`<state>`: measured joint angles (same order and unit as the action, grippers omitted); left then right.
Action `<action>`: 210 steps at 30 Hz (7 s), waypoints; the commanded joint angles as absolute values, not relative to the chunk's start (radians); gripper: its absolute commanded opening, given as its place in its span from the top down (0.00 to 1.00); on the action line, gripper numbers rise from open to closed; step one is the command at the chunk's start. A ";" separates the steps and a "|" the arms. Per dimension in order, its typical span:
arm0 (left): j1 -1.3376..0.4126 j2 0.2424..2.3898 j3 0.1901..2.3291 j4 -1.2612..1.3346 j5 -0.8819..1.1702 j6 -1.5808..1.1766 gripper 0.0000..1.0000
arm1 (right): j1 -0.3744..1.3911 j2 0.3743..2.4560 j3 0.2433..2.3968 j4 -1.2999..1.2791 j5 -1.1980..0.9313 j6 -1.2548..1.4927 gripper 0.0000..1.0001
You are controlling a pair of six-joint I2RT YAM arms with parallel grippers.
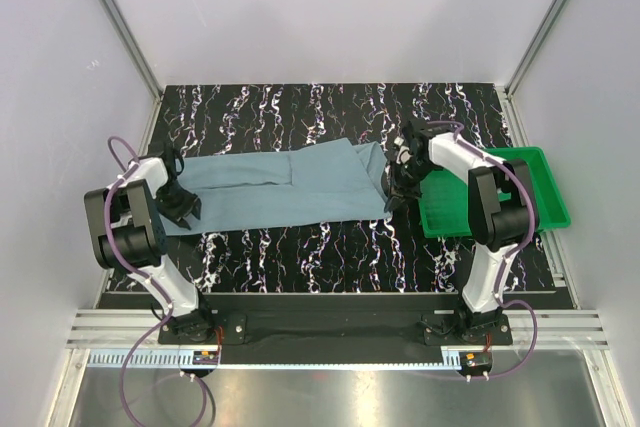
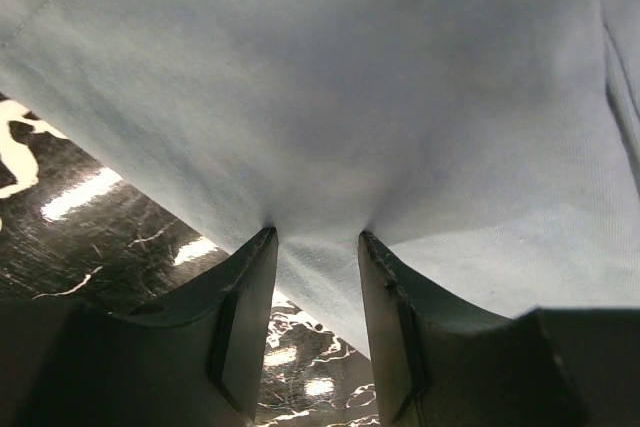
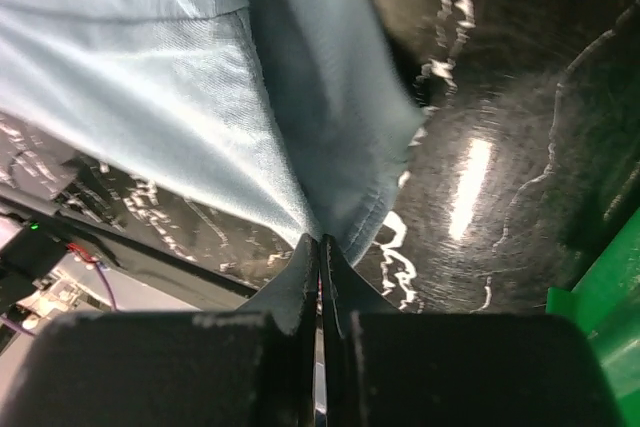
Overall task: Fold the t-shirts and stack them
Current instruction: Fold the tshirt
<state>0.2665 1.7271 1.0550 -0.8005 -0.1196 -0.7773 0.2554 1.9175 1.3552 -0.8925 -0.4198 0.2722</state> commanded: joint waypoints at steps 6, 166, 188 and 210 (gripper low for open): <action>0.298 1.749 1.069 -0.812 -0.149 -0.724 0.57 | 0.249 1.881 1.241 -0.872 -0.272 0.235 1.00; 0.135 1.647 1.080 -0.677 0.086 -0.571 0.55 | 0.376 2.309 1.990 -0.793 -0.772 0.404 0.56; 0.135 1.620 1.066 -0.687 0.098 -0.558 0.55 | 0.440 2.671 2.207 -0.482 -0.934 0.808 0.97; -0.007 1.471 1.111 -0.746 0.002 -0.529 0.46 | 0.443 2.111 2.063 -1.221 -0.164 0.981 0.39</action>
<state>0.0376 1.5284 1.0786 -0.7437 0.0189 -0.5247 0.4370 2.1906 2.1086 -1.1423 -0.3000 0.7628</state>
